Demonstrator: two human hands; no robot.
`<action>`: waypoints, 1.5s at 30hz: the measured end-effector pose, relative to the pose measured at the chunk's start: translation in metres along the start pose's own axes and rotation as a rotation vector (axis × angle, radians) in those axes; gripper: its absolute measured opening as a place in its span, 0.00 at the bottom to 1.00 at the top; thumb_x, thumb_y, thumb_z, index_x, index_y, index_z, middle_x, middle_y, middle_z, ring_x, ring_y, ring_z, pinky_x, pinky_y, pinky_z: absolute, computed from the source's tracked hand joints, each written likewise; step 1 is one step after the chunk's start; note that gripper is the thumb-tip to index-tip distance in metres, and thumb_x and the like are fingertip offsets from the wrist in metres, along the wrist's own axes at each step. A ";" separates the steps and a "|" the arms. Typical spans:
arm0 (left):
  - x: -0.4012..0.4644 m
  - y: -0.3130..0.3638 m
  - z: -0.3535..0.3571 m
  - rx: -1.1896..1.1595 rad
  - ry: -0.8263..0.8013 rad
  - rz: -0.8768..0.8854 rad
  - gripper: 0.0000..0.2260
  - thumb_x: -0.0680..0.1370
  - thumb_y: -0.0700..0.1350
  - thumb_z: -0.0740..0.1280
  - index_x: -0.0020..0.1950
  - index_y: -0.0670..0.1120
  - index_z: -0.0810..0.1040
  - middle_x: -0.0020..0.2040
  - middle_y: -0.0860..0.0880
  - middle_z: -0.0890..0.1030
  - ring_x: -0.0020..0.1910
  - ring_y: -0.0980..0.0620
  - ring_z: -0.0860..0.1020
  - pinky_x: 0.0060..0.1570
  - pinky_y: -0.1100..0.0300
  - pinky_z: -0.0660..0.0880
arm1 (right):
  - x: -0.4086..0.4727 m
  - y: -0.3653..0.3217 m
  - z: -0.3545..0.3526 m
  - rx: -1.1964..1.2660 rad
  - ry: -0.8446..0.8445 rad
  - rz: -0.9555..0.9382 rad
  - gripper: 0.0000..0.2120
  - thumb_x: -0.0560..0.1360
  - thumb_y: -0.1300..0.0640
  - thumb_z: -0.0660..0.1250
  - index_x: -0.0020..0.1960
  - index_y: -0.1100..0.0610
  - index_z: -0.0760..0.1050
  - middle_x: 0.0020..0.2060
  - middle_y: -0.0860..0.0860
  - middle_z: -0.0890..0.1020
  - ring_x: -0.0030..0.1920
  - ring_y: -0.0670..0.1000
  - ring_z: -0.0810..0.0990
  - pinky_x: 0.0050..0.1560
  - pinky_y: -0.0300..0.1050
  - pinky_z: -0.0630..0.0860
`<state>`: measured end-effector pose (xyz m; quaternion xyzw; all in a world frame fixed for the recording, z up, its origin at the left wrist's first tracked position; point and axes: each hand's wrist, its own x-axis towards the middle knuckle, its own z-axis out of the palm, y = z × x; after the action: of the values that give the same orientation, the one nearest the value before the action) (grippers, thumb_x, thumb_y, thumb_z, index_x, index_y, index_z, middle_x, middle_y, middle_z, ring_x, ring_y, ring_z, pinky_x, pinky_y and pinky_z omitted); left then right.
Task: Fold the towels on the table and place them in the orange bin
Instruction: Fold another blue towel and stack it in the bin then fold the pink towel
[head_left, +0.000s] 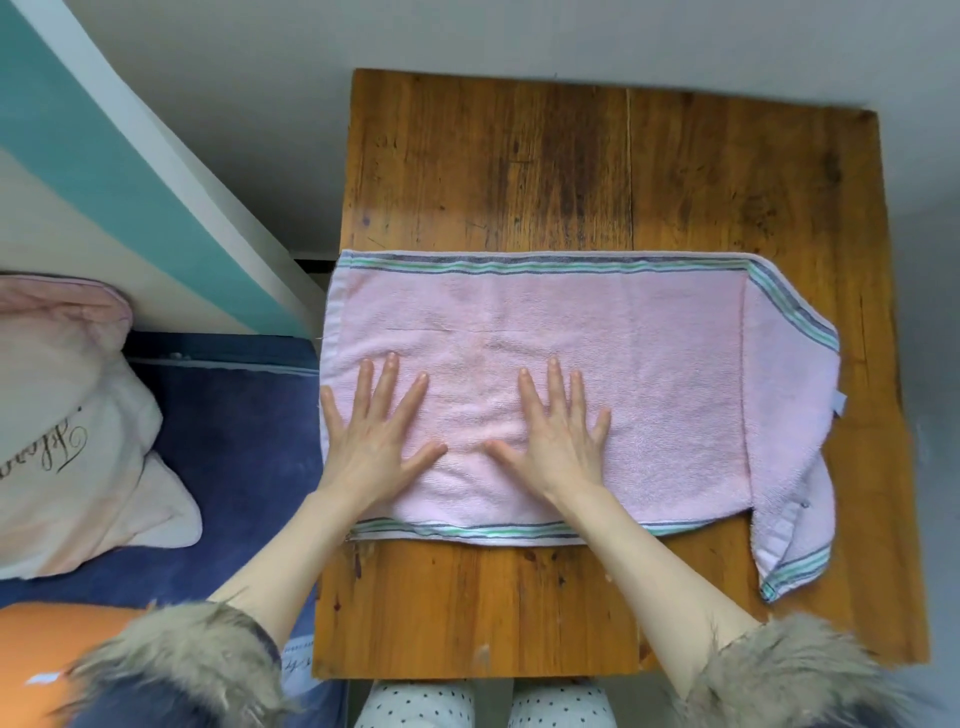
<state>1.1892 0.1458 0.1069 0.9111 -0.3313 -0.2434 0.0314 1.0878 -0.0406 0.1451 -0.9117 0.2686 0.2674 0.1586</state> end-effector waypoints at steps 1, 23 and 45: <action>0.000 0.001 -0.003 0.002 -0.010 -0.004 0.38 0.69 0.71 0.44 0.76 0.58 0.43 0.74 0.52 0.31 0.72 0.50 0.27 0.66 0.35 0.33 | -0.002 0.007 -0.003 0.027 0.026 -0.018 0.41 0.73 0.33 0.57 0.76 0.46 0.40 0.76 0.50 0.36 0.75 0.55 0.35 0.71 0.68 0.43; 0.041 0.325 0.033 0.018 -0.127 0.242 0.33 0.77 0.58 0.58 0.76 0.56 0.43 0.77 0.49 0.38 0.75 0.44 0.36 0.67 0.33 0.42 | -0.037 0.290 -0.029 0.831 0.255 0.523 0.18 0.74 0.45 0.66 0.56 0.57 0.75 0.53 0.53 0.78 0.55 0.54 0.76 0.55 0.49 0.72; 0.041 0.355 0.033 0.087 -0.033 0.197 0.32 0.73 0.56 0.68 0.73 0.53 0.59 0.77 0.44 0.53 0.76 0.40 0.49 0.65 0.30 0.50 | -0.006 0.425 -0.068 0.888 0.332 0.482 0.13 0.76 0.48 0.63 0.53 0.57 0.74 0.41 0.49 0.77 0.46 0.52 0.74 0.42 0.43 0.68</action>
<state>0.9919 -0.1521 0.1382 0.8704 -0.4301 -0.2395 0.0103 0.8667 -0.4096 0.1418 -0.6995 0.5792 0.0091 0.4186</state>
